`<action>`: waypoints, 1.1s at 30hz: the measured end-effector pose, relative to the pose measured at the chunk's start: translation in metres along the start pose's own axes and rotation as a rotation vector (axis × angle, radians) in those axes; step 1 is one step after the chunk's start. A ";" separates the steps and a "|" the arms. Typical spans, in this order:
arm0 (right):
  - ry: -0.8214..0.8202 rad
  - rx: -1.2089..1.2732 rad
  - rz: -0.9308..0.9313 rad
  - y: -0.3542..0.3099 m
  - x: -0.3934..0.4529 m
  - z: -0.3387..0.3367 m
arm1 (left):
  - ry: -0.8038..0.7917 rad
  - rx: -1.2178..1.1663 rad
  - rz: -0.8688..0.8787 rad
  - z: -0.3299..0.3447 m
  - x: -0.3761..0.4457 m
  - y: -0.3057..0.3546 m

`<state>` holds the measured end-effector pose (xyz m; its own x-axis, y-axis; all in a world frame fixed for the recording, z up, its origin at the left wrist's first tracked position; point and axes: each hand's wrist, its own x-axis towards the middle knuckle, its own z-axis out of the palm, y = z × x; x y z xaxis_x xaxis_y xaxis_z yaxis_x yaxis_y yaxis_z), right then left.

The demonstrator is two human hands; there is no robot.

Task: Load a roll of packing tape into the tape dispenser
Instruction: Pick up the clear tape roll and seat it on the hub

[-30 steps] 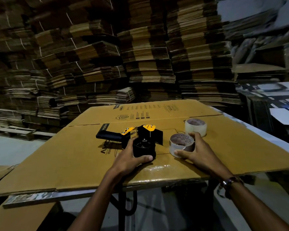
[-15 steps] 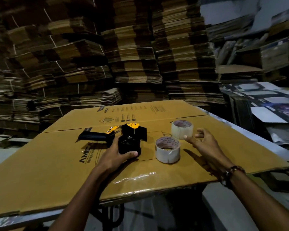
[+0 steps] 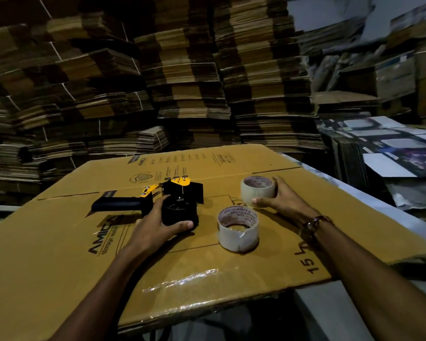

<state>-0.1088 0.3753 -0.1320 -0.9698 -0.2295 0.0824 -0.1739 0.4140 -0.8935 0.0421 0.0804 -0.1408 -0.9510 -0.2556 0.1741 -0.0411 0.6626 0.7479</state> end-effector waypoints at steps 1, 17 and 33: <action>0.017 -0.012 0.003 0.000 0.001 0.001 | 0.008 0.000 0.005 0.000 0.000 0.000; 0.098 0.351 -0.102 -0.037 -0.069 -0.003 | 0.394 -0.068 0.359 0.009 -0.044 0.030; 0.016 0.223 -0.371 -0.111 -0.170 0.064 | 0.224 -0.537 0.254 -0.007 -0.123 0.103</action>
<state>0.0859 0.3121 -0.0746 -0.8515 -0.3124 0.4211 -0.4716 0.1054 -0.8755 0.1572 0.1746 -0.0808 -0.8213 -0.3160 0.4749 0.3924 0.2914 0.8724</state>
